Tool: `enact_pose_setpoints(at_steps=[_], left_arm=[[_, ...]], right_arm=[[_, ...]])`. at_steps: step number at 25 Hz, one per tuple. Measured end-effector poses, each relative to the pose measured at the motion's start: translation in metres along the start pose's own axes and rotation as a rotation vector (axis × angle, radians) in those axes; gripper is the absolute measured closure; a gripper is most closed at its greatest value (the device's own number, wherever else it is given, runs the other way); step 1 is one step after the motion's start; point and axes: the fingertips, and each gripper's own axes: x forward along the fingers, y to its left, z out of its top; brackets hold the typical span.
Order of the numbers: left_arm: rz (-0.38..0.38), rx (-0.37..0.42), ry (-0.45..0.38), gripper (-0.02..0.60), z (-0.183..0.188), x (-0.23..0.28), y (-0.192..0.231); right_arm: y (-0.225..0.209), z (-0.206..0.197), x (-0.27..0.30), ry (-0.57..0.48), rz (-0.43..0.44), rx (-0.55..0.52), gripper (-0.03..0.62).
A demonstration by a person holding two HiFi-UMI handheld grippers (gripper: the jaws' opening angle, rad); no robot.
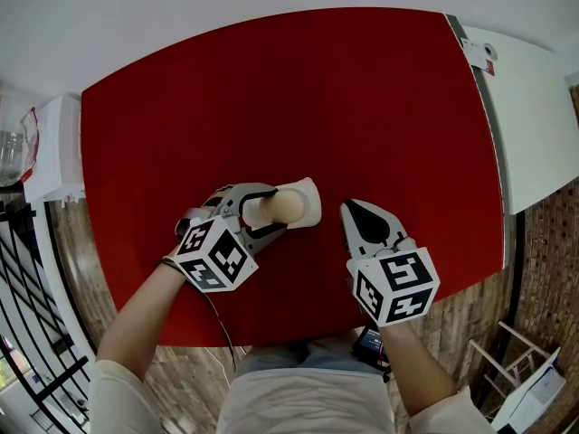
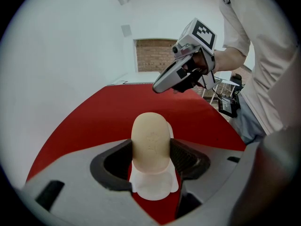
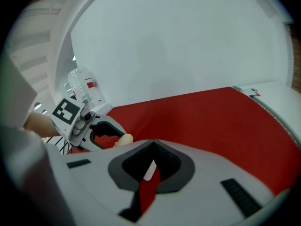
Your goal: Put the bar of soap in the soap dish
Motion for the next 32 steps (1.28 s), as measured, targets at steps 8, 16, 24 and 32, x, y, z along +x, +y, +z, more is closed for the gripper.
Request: enact_pose_setpoints(at_steps=[8,16,24,32], left_arm=[[-0.024,0.014,0.017,0.322,-0.006,0.009,-0.001],[-0.037,0.018,0.031,0.322,-0.010,0.015,-0.003],[-0.049,0.022,0.046,0.322,-0.013,0.019,-0.003],[-0.056,0.021,0.056,0.322,-0.017,0.022,-0.004]], right_arm=[[-0.002,-0.005,0.005,0.008,0.001,0.007,0.591],[-0.006,-0.006,0.004,0.007,-0.003,0.013,0.591],[-0.007,-0.007,0.006,0.007,-0.001,0.016,0.591],[-0.009,-0.005,0.008,0.007,0.001,0.017,0.591]])
